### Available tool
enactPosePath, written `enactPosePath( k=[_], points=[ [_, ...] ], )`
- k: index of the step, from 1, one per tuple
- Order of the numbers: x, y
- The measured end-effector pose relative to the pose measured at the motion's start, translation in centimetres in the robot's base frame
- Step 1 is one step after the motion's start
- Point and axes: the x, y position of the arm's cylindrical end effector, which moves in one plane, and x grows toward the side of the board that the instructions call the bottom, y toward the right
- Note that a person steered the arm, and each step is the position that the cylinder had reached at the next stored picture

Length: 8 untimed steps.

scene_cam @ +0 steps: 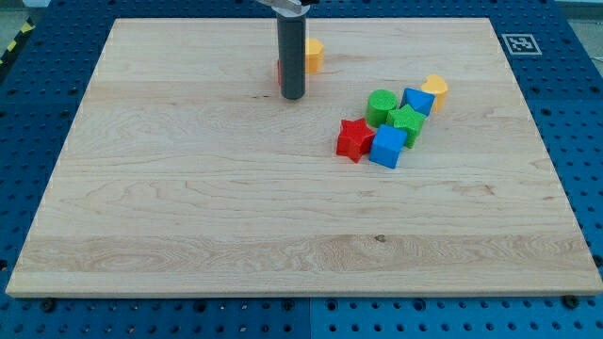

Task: Move the blue triangle to the top of the green circle

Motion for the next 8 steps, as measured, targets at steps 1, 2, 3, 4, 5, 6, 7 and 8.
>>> enactPosePath(
  k=[1, 2, 3, 4, 5, 6, 7, 8],
  points=[
    [0.0, -0.4],
    [0.2, 1.2],
    [0.4, 8.0],
    [-0.3, 12.4],
    [-2.8, 12.6],
    [-4.8, 14.5],
    [-4.9, 20.4],
    [-4.3, 27.2]
  ],
)
